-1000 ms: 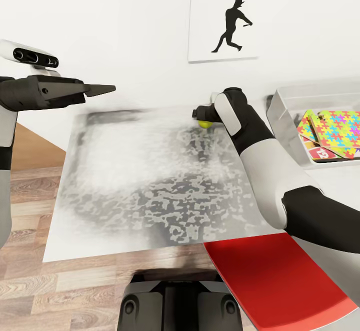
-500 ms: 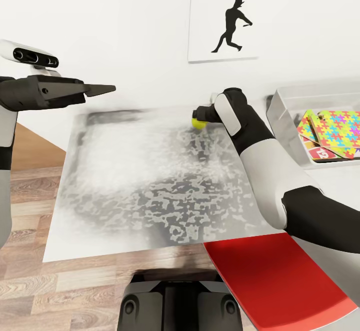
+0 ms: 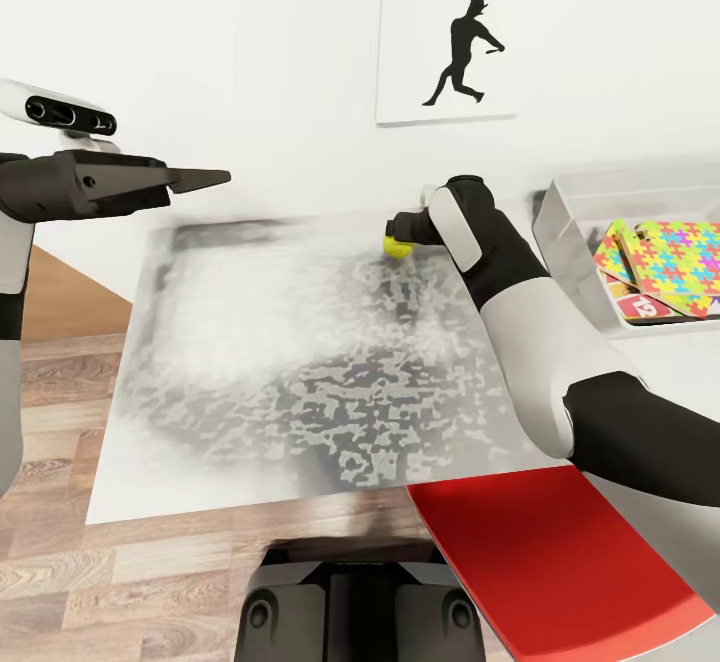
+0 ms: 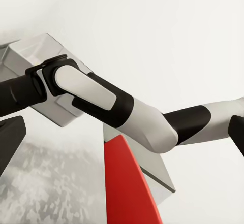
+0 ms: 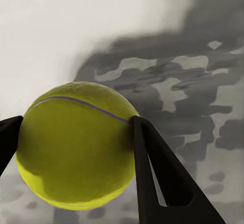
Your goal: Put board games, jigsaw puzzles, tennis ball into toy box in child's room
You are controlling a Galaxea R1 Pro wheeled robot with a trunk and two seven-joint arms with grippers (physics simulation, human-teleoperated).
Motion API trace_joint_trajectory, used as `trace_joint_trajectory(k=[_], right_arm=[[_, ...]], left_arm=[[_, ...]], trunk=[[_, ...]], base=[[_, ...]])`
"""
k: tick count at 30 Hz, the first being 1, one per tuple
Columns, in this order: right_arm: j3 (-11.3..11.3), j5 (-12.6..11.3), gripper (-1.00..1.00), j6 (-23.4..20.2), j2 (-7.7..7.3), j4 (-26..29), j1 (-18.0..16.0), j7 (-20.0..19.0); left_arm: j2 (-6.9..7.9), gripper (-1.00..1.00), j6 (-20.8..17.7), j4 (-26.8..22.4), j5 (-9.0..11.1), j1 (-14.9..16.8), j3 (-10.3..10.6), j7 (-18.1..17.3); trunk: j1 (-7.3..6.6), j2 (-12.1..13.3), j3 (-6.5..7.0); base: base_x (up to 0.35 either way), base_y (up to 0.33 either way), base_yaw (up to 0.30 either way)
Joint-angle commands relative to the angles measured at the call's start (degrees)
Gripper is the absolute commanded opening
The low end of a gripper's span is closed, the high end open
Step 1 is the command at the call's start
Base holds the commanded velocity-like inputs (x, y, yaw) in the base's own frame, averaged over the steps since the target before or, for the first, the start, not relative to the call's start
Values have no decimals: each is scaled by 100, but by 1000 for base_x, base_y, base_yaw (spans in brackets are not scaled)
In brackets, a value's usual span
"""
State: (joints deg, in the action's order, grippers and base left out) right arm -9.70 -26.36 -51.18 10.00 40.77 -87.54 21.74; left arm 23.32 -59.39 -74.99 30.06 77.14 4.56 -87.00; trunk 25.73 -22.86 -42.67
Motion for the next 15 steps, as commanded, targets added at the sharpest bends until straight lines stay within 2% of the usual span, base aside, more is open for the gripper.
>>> trace_joint_trajectory(k=[1,15], right_arm=[[-11,-159,-100,5,0,-8,0,67],[-6,-158,-100,21,0,1,0,67]], left_arm=[[6,100,-61,2,9,5,12,-21],[6,100,-61,3,7,9,6,-23]], trunk=[[5,-6,-8],[5,-6,-8]], base=[[0,0,0],[0,0,0]])
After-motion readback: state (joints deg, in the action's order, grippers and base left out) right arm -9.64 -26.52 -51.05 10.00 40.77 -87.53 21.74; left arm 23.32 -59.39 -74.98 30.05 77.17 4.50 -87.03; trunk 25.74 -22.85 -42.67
